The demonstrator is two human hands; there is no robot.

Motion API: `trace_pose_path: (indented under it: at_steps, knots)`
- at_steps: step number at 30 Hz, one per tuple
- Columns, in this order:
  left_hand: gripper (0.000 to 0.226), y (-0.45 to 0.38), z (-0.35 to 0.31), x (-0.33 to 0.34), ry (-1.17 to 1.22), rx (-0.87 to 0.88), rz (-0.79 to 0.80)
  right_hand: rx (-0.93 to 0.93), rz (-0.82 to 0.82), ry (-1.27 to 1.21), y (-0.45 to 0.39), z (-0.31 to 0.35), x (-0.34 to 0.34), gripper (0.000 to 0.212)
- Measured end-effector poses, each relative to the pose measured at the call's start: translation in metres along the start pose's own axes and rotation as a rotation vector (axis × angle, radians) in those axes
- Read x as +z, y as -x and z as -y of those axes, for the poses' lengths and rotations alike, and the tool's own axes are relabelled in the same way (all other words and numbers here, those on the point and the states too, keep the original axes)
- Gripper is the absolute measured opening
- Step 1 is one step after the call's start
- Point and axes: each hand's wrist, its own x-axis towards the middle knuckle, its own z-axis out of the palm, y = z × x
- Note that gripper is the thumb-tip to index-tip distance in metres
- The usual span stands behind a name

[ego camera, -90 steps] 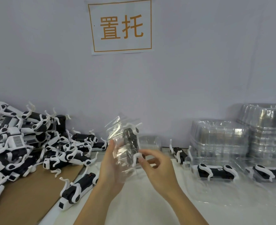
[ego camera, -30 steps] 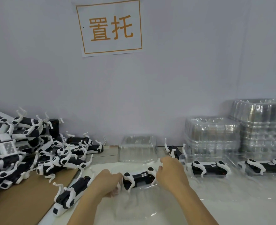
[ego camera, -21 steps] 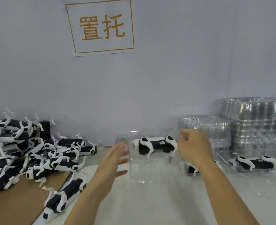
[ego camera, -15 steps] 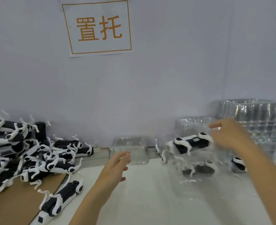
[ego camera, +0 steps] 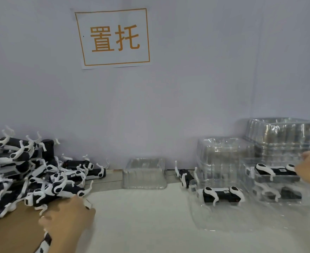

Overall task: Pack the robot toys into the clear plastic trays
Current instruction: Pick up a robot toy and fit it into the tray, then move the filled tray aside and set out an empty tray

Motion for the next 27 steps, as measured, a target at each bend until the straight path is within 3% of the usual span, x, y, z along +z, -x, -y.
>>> trace_pose_path:
  at_steps: [2,5,6,10,12,16,21,24,27]
  knots:
    - [0.034,0.000,0.000,0.005,-0.054,0.031,0.020,-0.082,-0.102,-0.070,0.030,0.020,-0.007,0.036]
    - [0.028,0.000,-0.005,0.013,-0.050,0.069,0.058,-0.413,-0.363,0.006,0.090,0.066,-0.011,0.038]
    - [0.027,0.000,-0.007,0.017,-0.066,0.101,0.062,-0.514,-0.363,-0.058,0.113,0.084,-0.009,0.036]
    - [0.035,0.002,-0.013,0.031,-0.152,0.280,-0.034,-0.928,0.072,-0.072,0.187,0.149,0.039,0.036]
    - [0.042,0.006,-0.021,0.036,-0.150,0.364,-0.072,-1.040,0.245,-0.025,0.212,0.173,0.073,0.036]
    - [0.052,0.017,-0.041,0.048,-0.155,0.458,-0.077,-1.081,0.340,0.172,0.225,0.215,0.130,0.051]
    - [0.049,0.020,-0.049,0.059,-0.155,0.594,-0.089,-0.974,0.441,0.267,0.210,0.252,0.163,0.070]
    - [0.040,0.020,-0.050,0.060,-0.043,0.651,-0.104,-0.932,0.444,0.334,0.204,0.257,0.170,0.055]
    - [0.032,0.015,-0.046,0.055,0.090,0.523,-0.200,-1.032,0.295,0.344,0.216,0.253,0.174,0.038]
